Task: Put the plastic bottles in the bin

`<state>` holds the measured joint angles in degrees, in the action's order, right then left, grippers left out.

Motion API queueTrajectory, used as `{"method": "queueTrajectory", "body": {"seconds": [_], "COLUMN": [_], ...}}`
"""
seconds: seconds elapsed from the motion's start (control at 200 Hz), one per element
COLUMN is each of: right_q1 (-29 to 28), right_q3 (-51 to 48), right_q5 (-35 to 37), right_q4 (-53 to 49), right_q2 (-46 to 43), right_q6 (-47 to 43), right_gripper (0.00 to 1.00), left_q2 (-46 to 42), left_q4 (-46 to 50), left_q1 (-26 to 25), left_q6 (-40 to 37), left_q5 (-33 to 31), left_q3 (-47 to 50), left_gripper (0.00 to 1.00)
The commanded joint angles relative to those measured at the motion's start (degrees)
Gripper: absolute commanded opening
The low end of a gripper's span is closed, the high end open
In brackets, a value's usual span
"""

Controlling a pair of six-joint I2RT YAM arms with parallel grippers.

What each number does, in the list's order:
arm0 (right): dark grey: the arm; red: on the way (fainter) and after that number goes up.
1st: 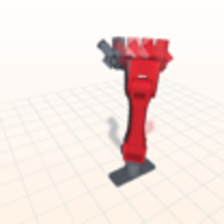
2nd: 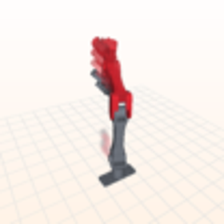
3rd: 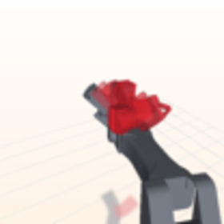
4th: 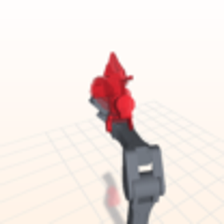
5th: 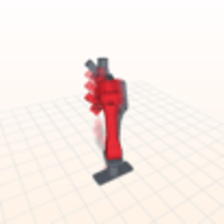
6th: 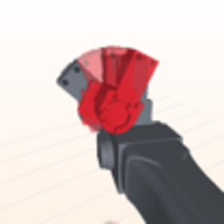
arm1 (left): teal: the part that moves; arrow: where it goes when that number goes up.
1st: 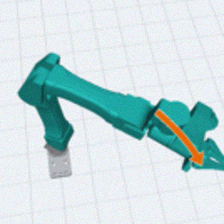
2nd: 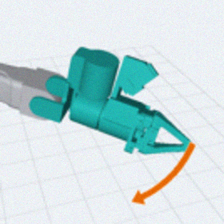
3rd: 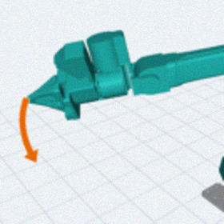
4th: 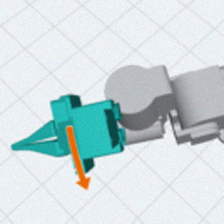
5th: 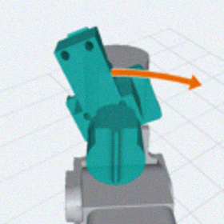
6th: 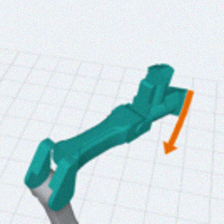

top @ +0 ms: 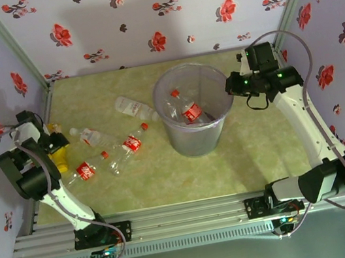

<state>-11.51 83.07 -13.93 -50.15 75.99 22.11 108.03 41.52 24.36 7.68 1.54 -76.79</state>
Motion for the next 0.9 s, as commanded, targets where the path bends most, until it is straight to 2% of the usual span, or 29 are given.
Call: {"method": "queueTrajectory", "body": {"seconds": [0.0,0.115,0.365,0.45,0.61,0.695,0.825,0.895], "right_q1": [-0.5,-0.5,-0.4,-0.5,-0.5,-0.5,-0.5,-0.5], "right_q3": [-1.6,-1.8,-1.9,-2.2,-2.4,-2.3,-2.4,-2.8], "right_q5": [-0.2,-0.4,-0.1,0.0,0.2,0.4,0.5,0.6], "right_q4": [-0.8,-0.7,-0.8,-0.6,-0.2,-0.3,-0.2,0.3], "right_q2": [-0.2,-0.5,-0.7,-0.8,-0.9,-0.8,-0.9,-1.2], "right_q6": [-0.7,-0.8,-0.8,-0.7,-0.3,-0.2,0.1,0.4], "right_gripper": [0.08,0.08,0.07,0.07,0.07,0.07,0.07,0.07], "left_q2": [0.8,-0.6,-10.1,-14.5,-23.5,-28.5,-31.6,-31.1], "left_q4": [0.1,0.6,4.8,6.1,7.1,4.8,0.6,-1.3], "left_q1": [-0.3,-0.5,-3.6,-5.6,-12.5,-16.9,-27.0,-33.9], "left_q6": [-0.3,0.1,1.1,2.1,6.5,11.5,17.7,19.6], "left_q5": [-0.2,-0.2,-0.2,2.3,9.2,12.9,18.1,18.8], "left_q3": [-1.3,-1.4,-4.9,-6.8,-11.7,-14.8,-21.3,-24.7], "left_gripper": [0.58,0.5,0.5,0.5,0.49,0.44,0.4,0.37]}}
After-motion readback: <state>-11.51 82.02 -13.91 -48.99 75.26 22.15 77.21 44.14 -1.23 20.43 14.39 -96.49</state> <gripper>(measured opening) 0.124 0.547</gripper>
